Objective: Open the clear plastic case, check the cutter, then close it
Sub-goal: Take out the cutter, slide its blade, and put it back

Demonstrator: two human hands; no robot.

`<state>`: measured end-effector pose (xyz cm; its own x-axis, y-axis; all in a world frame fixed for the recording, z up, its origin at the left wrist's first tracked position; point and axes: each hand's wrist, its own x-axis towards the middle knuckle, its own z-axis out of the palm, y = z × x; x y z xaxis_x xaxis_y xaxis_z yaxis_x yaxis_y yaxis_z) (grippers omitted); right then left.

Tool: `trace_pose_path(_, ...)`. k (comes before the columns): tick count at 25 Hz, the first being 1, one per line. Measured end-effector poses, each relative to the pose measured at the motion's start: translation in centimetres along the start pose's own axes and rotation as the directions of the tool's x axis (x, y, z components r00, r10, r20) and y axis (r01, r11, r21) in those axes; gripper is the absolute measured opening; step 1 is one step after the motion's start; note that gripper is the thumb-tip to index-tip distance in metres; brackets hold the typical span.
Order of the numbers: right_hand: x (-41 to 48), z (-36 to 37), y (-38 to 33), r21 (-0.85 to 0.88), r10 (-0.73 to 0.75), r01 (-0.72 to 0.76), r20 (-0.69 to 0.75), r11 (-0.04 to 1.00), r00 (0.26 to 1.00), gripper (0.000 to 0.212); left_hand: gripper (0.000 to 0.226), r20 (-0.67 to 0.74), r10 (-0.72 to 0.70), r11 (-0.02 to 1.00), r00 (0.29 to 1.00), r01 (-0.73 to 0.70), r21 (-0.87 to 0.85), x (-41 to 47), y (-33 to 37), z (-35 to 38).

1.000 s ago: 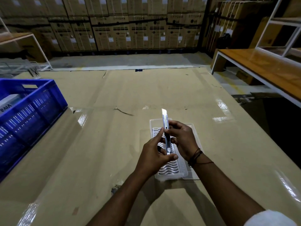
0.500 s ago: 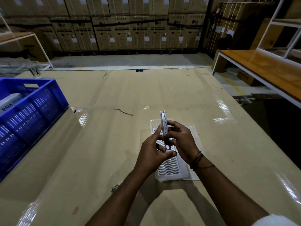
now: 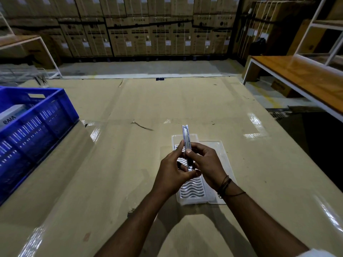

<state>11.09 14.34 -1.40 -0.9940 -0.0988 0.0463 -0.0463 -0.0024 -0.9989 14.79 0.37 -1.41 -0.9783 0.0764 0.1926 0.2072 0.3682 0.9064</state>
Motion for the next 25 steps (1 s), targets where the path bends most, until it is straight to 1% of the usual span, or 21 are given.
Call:
trace_pose_path(5,-0.2,-0.3,-0.1,0.022,-0.016,0.016,0.041,1.000,0.999,0.027,0.105,0.014,-0.002,1.000,1.000,0.002,0.001,0.1,0.3,0.1)
trace_pose_path(7,-0.3,-0.4,-0.4,0.017,-0.015,0.014,0.058,1.000,0.998,0.028,0.104,0.000,-0.001,1.000,1.000,0.001,0.001,0.1,0.2,0.1)
trace_pose_path(11,-0.5,-0.9,-0.1,-0.084,-0.001,0.006,0.069,0.996,0.998,0.024,0.099,-0.047,0.008,0.998,0.999,-0.005,0.064,0.3,-0.7,0.1)
trace_pose_path(13,-0.7,-1.2,0.0,-0.148,-0.006,0.021,0.100,0.989,0.995,0.023,0.091,-0.028,-0.012,0.997,1.000,0.015,0.080,0.3,-1.0,0.0)
trace_pose_path(14,-0.8,-1.2,0.1,-0.167,-0.011,0.030,0.113,0.986,0.994,0.023,0.086,0.001,-0.040,0.998,0.999,0.040,0.051,0.1,-1.0,-0.1)
trace_pose_path(16,-0.9,-1.2,0.2,-0.173,-0.017,0.035,0.105,0.984,0.994,0.021,0.073,0.080,-0.114,0.986,0.990,0.122,-0.111,-0.1,-1.0,-0.3)
trace_pose_path(18,-1.0,-1.4,0.2,-0.135,-0.002,0.013,0.081,0.991,0.997,0.019,0.057,0.134,-0.161,0.937,0.978,0.194,-0.292,-0.1,-1.0,-0.4)
trace_pose_path(19,-1.1,-1.5,0.2,-0.120,0.005,0.005,0.078,0.993,0.997,0.018,0.049,0.131,-0.175,0.917,0.976,0.210,-0.340,-0.1,-1.1,-0.4)
trace_pose_path(22,-1.2,-1.6,0.2,-0.144,0.005,0.006,0.074,0.990,0.997,0.016,0.037,0.061,-0.205,0.901,0.977,0.213,-0.378,0.2,-1.2,-0.3)
trace_pose_path(25,-1.3,-1.7,0.3,-0.165,0.002,0.006,0.048,0.986,0.999,0.015,0.037,0.049,-0.197,0.898,0.979,0.200,-0.391,0.3,-0.8,0.0)
